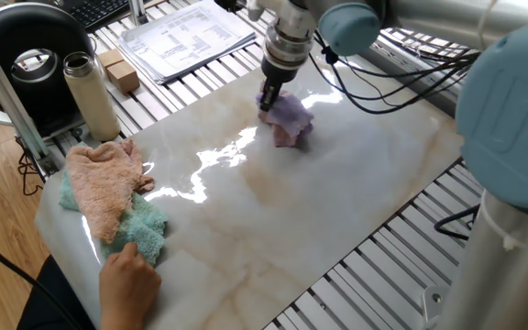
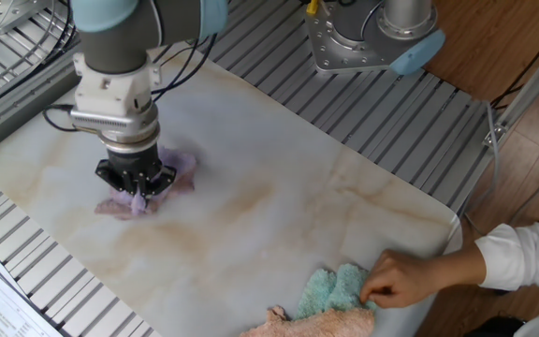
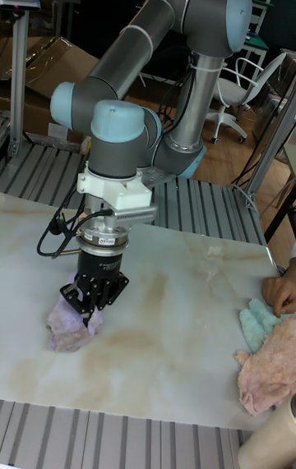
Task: Clean the table with a cloth
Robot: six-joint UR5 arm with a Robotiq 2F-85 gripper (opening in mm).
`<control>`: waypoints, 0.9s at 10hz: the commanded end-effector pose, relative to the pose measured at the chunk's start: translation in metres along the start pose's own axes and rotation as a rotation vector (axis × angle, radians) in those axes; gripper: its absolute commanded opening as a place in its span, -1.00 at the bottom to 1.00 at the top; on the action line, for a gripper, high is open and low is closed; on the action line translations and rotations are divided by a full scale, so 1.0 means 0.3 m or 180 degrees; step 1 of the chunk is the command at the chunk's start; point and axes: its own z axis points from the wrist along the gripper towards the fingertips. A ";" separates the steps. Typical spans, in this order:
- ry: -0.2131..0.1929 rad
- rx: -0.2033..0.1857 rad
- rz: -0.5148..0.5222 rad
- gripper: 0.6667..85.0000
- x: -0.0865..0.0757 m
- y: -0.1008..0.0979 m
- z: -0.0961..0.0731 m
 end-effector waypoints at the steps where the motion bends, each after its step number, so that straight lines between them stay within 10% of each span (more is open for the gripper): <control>1: 0.0126 -0.0030 0.0105 -0.99 -0.020 -0.008 -0.034; 6: 0.0209 -0.0042 0.0478 -0.99 0.012 0.025 -0.008; 9: 0.0229 -0.0020 0.0639 -0.99 0.122 0.115 0.002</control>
